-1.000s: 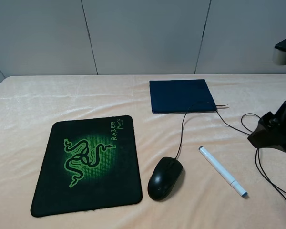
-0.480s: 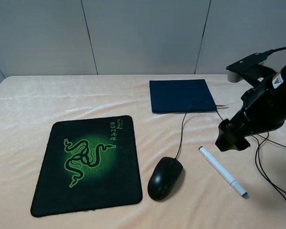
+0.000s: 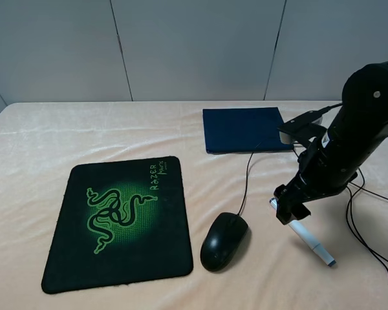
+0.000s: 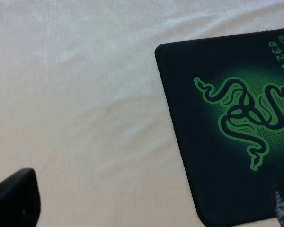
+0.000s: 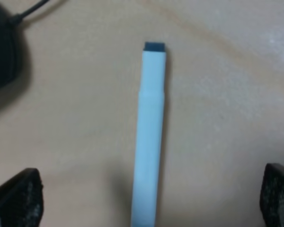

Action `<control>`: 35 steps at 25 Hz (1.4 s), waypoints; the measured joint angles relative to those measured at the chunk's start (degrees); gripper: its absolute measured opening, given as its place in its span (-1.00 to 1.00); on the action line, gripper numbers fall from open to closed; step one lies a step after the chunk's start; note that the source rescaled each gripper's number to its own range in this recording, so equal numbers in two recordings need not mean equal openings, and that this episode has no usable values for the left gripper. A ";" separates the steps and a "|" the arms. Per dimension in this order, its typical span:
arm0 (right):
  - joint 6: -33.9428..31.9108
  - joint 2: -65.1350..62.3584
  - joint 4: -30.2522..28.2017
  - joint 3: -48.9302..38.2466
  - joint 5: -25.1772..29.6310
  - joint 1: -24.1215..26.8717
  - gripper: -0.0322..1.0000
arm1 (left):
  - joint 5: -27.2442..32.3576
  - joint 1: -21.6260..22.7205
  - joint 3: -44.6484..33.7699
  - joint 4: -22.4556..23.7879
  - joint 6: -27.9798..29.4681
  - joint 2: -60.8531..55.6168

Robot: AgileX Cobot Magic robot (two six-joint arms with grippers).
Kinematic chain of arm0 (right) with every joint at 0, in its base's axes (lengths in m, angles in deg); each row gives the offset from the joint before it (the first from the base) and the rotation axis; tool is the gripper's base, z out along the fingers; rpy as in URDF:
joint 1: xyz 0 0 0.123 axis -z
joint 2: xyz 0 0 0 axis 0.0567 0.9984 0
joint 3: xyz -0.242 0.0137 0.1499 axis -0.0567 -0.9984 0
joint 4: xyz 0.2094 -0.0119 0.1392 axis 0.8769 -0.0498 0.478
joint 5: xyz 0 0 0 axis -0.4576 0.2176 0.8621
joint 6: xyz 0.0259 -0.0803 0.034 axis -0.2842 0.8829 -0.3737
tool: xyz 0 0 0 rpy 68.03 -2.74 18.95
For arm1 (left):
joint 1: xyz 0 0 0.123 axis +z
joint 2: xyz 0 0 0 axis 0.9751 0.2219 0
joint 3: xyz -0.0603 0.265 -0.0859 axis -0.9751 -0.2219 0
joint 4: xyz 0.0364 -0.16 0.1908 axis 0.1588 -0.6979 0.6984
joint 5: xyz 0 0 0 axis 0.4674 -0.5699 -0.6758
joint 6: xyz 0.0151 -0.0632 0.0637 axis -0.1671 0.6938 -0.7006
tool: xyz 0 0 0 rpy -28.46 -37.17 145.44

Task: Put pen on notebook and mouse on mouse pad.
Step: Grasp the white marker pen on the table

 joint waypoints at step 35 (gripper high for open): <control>-1.55 10.24 2.58 0.06 -3.72 0.00 0.19 | 0.00 0.00 0.00 0.00 0.00 0.00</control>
